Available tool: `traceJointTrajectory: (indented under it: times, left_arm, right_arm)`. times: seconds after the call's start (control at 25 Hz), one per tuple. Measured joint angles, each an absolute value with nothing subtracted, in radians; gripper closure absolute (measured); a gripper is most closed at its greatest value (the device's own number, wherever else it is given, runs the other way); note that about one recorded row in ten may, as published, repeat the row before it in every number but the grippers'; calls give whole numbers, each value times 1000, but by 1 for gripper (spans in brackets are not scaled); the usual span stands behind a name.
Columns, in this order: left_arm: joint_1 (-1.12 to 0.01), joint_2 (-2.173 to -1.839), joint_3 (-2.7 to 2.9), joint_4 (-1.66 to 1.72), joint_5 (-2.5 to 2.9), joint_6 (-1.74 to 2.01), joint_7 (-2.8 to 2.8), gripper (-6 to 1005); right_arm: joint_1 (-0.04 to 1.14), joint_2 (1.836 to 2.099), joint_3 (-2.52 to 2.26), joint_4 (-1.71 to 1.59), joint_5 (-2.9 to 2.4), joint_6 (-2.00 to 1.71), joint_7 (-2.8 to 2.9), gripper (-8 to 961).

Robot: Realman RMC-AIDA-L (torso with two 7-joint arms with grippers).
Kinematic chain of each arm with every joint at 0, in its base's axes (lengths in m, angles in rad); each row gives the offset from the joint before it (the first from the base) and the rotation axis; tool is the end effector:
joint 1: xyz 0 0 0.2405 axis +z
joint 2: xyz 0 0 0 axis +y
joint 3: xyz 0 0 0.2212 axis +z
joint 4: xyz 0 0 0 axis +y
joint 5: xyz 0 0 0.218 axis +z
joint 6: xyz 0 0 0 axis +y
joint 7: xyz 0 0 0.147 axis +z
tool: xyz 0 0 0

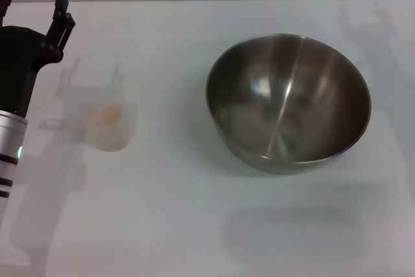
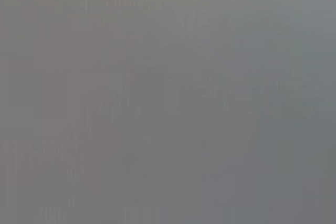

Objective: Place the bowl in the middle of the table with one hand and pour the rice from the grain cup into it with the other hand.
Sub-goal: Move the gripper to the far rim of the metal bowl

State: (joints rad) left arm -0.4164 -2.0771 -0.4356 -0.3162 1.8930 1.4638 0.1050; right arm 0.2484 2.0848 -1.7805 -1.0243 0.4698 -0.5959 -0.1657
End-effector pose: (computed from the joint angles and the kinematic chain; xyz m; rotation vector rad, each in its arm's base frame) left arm -0.2513 0.3024 -0.0088 -1.5271 -0.2596 -0.8574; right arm 0.1866 0.3867 0.0481 -1.5279 0.4089 0.7666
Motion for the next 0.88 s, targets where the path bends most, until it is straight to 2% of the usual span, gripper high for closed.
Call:
traceJointTrajectory:
  times: [0.12,0.2,0.24,0.36,0.4,0.48,0.6,0.72,0.8,0.88]
  left_arm:
    - [-415,-2077,-436,-315,1893,1469,103,170]
    - [-412,-2076,-444,-314,1892,1477,101,170]
    - [-412,-2076,-444,-314,1892,1477,101,170]
    - [-407,-2076,-458,-314,1892,1482,98,171]
    - [-406,-2076,-461,-313,1892,1482,97,171]
    - [-403,-2076,-468,-313,1891,1483,96,171]
    - [-399,-2076,-472,-316,1891,1484,95,171]
    - [-399,-2076,-472,-317,1891,1487,95,171]
    - [-398,-2076,-472,-317,1891,1489,95,171]
    - [-398,-2076,-472,-317,1891,1489,95,170]
  right_arm:
    - [233,2085,-1768,-1122,471,-446,-160,276]
    - [223,2083,-1730,-1286,474,-163,-159,276]
    - [223,2083,-1730,-1286,474,-163,-159,276]
    - [228,2081,-1682,-1439,475,140,-158,276]
    - [237,2080,-1648,-1532,475,331,-159,276]
    - [243,2080,-1628,-1579,475,433,-160,276]
    - [286,2079,-1532,-1737,476,804,-165,276]
    - [326,2078,-1465,-1786,476,981,-166,276]
    - [396,2074,-1373,-1803,476,1200,-182,277]
    - [416,2072,-1351,-1798,476,1244,-193,277]
